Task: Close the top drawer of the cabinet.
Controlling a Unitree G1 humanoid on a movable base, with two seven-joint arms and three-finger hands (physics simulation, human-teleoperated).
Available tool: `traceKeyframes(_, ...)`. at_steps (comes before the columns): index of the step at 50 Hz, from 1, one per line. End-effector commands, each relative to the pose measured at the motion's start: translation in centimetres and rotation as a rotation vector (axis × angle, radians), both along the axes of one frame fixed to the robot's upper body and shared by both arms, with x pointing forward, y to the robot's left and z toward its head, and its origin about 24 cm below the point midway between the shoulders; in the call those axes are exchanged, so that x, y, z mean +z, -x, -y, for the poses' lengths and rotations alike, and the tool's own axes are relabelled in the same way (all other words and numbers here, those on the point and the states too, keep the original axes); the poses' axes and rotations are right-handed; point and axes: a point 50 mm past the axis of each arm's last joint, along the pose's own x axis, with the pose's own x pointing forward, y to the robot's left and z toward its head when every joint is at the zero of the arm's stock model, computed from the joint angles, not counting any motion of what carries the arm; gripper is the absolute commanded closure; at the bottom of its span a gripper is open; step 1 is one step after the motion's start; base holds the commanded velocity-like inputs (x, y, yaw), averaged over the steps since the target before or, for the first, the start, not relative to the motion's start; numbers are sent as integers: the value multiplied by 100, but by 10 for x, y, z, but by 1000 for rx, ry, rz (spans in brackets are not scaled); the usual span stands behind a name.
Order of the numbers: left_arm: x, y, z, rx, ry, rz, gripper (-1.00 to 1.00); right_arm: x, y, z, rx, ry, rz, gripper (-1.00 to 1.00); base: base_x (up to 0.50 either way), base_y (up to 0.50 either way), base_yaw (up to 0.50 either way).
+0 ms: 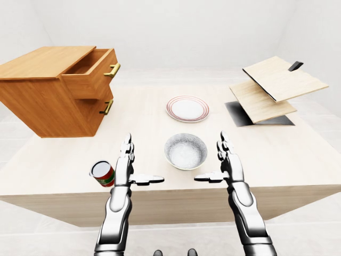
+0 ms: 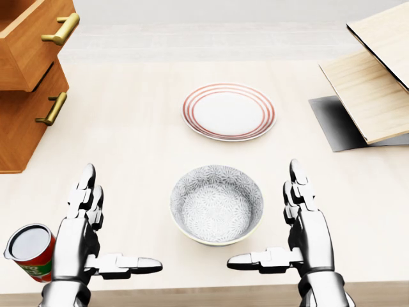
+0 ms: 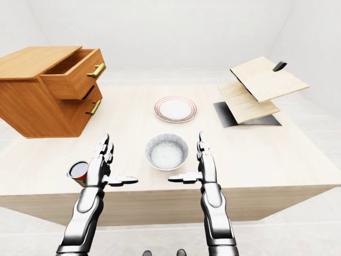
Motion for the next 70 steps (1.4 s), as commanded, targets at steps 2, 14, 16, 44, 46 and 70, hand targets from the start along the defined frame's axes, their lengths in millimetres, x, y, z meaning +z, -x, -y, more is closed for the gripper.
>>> traceKeyframes(2,-3,-4,-4,-16,41,-29,-100,-2,-3,4,-7,-6,-25,-100,0,0,0)
traceKeyframes(14,8,-3,-1,-40,103,1,-100,13,6,1,10,11,-2,-100,0,0,0)
traceKeyframes(16,21,-1,1,-55,106,25,-100,25,9,2,10,17,47,-100,0,0,0)
traceKeyframes(44,105,11,1,-49,65,392,-100,130,30,18,-3,93,509,-100,0,0,0)
traceKeyframes(46,114,14,-1,-45,78,433,-100,136,32,20,-8,95,539,-100,0,0,0)
traceKeyframes(70,131,23,-4,-31,73,517,-100,154,41,19,-7,117,631,-100,0,0,0)
